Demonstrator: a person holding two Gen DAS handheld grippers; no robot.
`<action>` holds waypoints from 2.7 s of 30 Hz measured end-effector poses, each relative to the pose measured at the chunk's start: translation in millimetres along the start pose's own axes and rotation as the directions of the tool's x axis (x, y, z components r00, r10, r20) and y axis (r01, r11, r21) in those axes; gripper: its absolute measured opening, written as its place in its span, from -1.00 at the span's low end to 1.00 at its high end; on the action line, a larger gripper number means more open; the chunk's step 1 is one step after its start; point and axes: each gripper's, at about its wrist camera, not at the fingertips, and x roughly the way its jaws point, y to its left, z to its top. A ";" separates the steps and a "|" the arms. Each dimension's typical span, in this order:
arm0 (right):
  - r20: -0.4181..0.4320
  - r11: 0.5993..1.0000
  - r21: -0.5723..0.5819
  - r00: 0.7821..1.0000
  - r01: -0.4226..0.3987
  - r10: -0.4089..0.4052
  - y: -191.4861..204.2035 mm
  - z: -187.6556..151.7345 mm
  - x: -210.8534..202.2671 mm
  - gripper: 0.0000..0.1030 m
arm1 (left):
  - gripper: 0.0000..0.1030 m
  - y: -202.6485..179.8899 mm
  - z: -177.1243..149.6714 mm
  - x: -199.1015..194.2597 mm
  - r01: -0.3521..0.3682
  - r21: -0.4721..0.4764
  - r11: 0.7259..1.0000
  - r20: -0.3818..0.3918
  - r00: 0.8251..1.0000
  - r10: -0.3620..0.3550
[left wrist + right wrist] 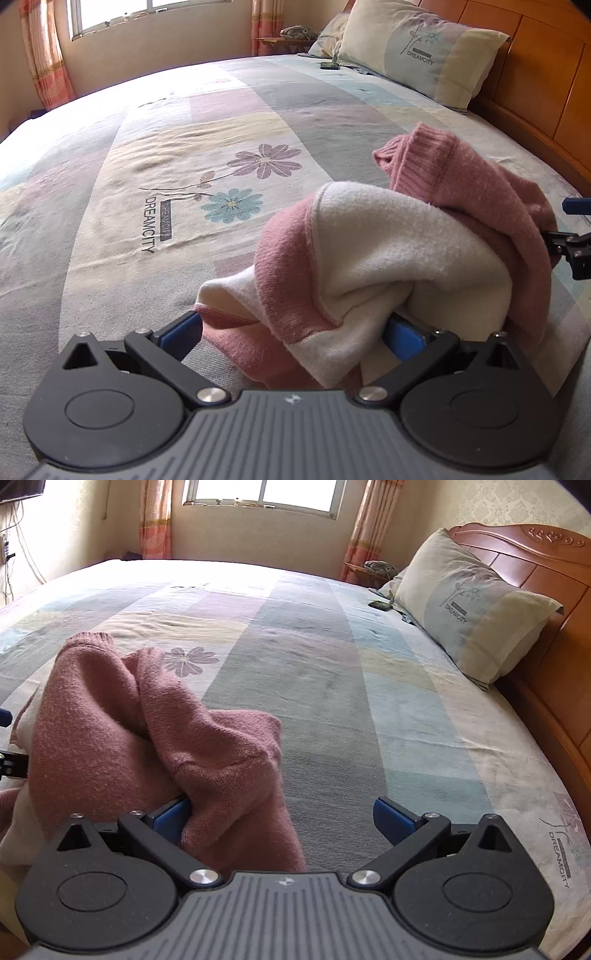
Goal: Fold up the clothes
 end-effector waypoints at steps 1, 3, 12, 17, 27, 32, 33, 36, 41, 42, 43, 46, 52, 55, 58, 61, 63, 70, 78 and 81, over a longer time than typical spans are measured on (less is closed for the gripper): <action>-0.003 1.000 0.023 1.000 0.017 -0.017 -8.8 -3.6 -0.9 1.00 | 0.99 -0.2 -0.7 -0.3 0.004 0.003 1.000 0.001 1.000 -0.004; -0.018 0.998 0.064 1.000 0.023 -0.022 -23.6 -11.6 -2.3 1.00 | 0.99 -4.2 -1.2 -1.0 0.010 0.014 1.000 -0.001 1.000 -0.010; 0.029 0.999 0.041 0.999 -0.025 0.023 -11.2 -11.3 -15.8 1.00 | 0.99 -27.1 9.7 -24.9 0.010 0.075 0.997 0.052 0.999 -0.014; 0.024 1.000 -0.019 0.999 -0.023 0.023 9.5 4.9 1.1 1.00 | 0.99 -25.4 3.0 -32.1 0.003 0.064 0.998 0.047 0.999 -0.006; -0.003 0.986 0.001 0.986 0.164 -0.164 -42.6 -14.6 8.9 1.00 | 0.99 -17.4 2.5 -37.1 -0.007 0.080 0.997 0.043 0.999 0.003; -0.014 0.992 0.057 0.993 0.115 -0.115 -56.6 -22.4 8.2 1.00 | 0.99 -25.1 8.6 -27.0 0.005 0.109 0.994 0.039 0.999 -0.009; -0.016 0.992 0.068 0.994 0.106 -0.105 -59.4 -24.0 8.0 1.00 | 0.99 -25.8 8.8 -24.5 0.006 0.111 0.994 0.034 0.999 -0.010; -0.002 0.997 0.068 0.999 0.039 -0.039 -52.9 -18.8 6.5 1.00 | 0.99 -25.8 8.2 -19.4 0.003 0.113 0.994 0.025 1.000 -0.005; -0.026 1.000 0.004 1.000 0.009 -0.009 -34.3 -2.0 22.7 1.00 | 0.99 -18.9 6.1 -17.6 0.003 0.101 0.995 0.019 1.000 -0.005; -0.042 1.000 -0.018 0.999 0.018 -0.019 -32.0 0.5 29.2 1.00 | 0.99 -17.0 5.8 -17.2 0.002 0.100 0.995 0.018 1.000 -0.003; -0.058 0.999 -0.037 0.998 0.026 -0.028 -31.9 2.3 36.0 1.00 | 0.99 -14.9 5.4 -16.6 -0.003 0.098 0.995 0.017 1.000 0.001; -0.090 0.997 -0.068 0.994 0.048 -0.054 -36.8 9.2 52.7 1.00 | 0.99 -8.0 5.3 -13.3 -0.007 0.087 0.996 0.015 1.000 0.006; -0.085 0.987 -0.043 0.984 0.152 -0.155 -62.9 29.3 75.3 1.00 | 0.99 0.0 10.8 -4.2 0.004 0.065 0.998 0.013 1.000 -0.005; -0.091 0.978 0.014 0.974 0.209 -0.207 -79.8 37.8 85.8 1.00 | 0.99 0.3 13.2 -3.3 0.009 0.064 0.998 0.018 1.000 -0.011; -0.112 0.980 0.032 0.975 0.197 -0.192 -81.4 38.5 88.4 1.00 | 0.99 -2.5 15.9 1.2 0.007 0.063 0.998 0.022 1.000 -0.008; -0.088 0.987 0.005 0.983 0.160 -0.159 -66.9 34.1 74.0 1.00 | 0.99 -6.7 18.9 8.1 -0.003 0.063 0.998 0.025 1.000 0.001; -0.066 0.993 -0.001 0.991 0.120 -0.120 -56.0 31.5 59.5 1.00 | 0.99 -9.5 20.8 12.7 -0.010 0.064 0.998 0.027 1.000 0.008; 0.050 1.000 0.011 0.999 -0.016 0.015 -25.9 28.1 -0.4 1.00 | 1.00 -5.9 25.6 15.1 -0.200 0.047 0.979 0.099 0.976 0.194; 0.112 0.977 -0.124 0.976 -0.172 0.186 25.2 33.8 -39.6 1.00 | 0.99 49.3 19.9 -2.5 -0.235 -0.070 0.969 0.068 0.968 0.240; 0.104 0.958 -0.174 0.963 -0.229 0.250 50.8 34.2 -42.8 1.00 | 0.99 49.9 10.1 -6.2 -0.201 -0.067 0.977 0.057 0.977 0.205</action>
